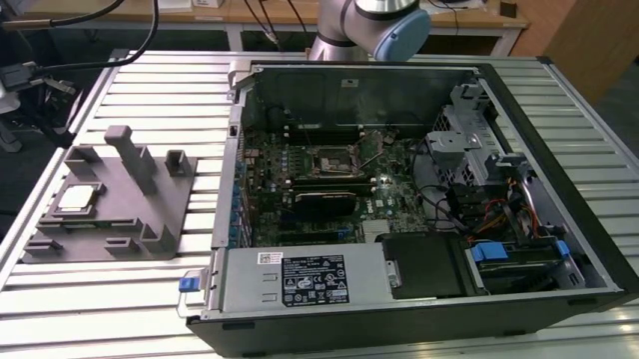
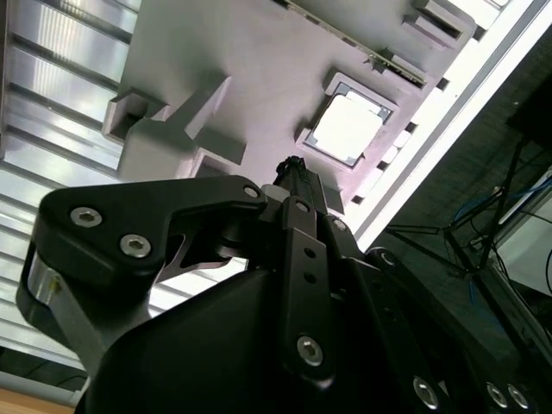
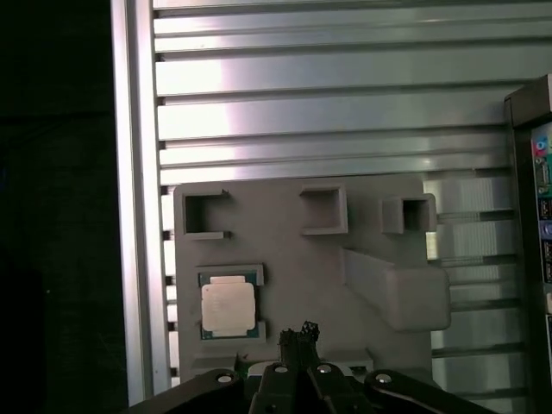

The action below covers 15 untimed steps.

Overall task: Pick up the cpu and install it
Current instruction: 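Reach for the cpu, then pick up the cpu and move it towards the insertion slot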

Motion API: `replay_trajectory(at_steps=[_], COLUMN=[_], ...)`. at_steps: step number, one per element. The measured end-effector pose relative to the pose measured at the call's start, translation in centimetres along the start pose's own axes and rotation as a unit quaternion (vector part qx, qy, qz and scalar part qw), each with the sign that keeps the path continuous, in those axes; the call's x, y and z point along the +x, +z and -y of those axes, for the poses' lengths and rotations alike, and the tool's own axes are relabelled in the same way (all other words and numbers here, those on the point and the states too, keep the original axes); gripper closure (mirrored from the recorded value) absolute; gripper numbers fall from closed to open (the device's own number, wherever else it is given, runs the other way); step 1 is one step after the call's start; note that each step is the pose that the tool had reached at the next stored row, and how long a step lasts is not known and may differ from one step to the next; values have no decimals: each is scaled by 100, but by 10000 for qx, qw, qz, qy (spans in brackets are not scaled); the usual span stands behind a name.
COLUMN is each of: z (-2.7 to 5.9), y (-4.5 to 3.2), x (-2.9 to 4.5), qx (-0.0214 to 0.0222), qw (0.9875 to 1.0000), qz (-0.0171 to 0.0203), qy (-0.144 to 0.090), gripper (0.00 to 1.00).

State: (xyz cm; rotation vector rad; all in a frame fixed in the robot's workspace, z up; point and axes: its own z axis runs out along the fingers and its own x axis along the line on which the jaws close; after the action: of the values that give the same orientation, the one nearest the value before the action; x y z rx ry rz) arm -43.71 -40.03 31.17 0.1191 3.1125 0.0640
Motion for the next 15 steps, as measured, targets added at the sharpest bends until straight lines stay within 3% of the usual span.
replay_trajectory(at_steps=[15], z=[7], y=[34], x=[57], qx=[1], qw=[10000], qz=[1], qy=[1], gripper=[89])
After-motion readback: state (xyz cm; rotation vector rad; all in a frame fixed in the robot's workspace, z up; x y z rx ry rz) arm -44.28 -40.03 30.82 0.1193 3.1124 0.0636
